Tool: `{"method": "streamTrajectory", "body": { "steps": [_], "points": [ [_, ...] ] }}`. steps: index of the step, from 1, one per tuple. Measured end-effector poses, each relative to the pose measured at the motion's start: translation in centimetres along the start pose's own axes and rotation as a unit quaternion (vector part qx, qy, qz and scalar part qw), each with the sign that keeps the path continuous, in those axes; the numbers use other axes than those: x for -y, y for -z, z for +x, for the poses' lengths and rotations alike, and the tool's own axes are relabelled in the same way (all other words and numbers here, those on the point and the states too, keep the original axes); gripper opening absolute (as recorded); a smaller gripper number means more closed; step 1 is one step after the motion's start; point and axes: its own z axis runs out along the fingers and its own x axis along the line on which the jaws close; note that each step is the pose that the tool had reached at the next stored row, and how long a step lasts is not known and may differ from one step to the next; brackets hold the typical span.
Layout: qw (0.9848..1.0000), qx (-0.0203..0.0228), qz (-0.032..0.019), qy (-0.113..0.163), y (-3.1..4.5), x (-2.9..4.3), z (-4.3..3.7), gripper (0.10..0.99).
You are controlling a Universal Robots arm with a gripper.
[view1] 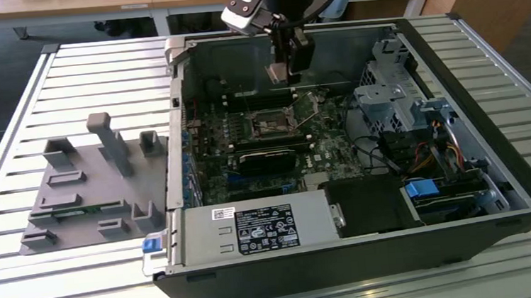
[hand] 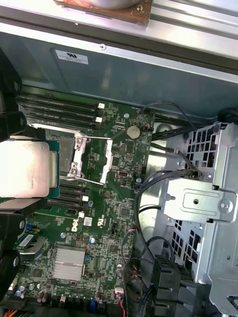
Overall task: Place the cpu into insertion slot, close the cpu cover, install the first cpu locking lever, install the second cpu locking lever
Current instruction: 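Place the cpu into insertion slot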
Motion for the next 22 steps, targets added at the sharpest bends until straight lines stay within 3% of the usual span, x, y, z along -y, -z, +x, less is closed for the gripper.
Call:
{"method": "streamTrajectory", "body": {
  "steps": [22],
  "points": [
    [1.0000, 0.0000, 0.0000, 0.000, -0.59, 0.05, -0.01, 0.541]
  ]
}}
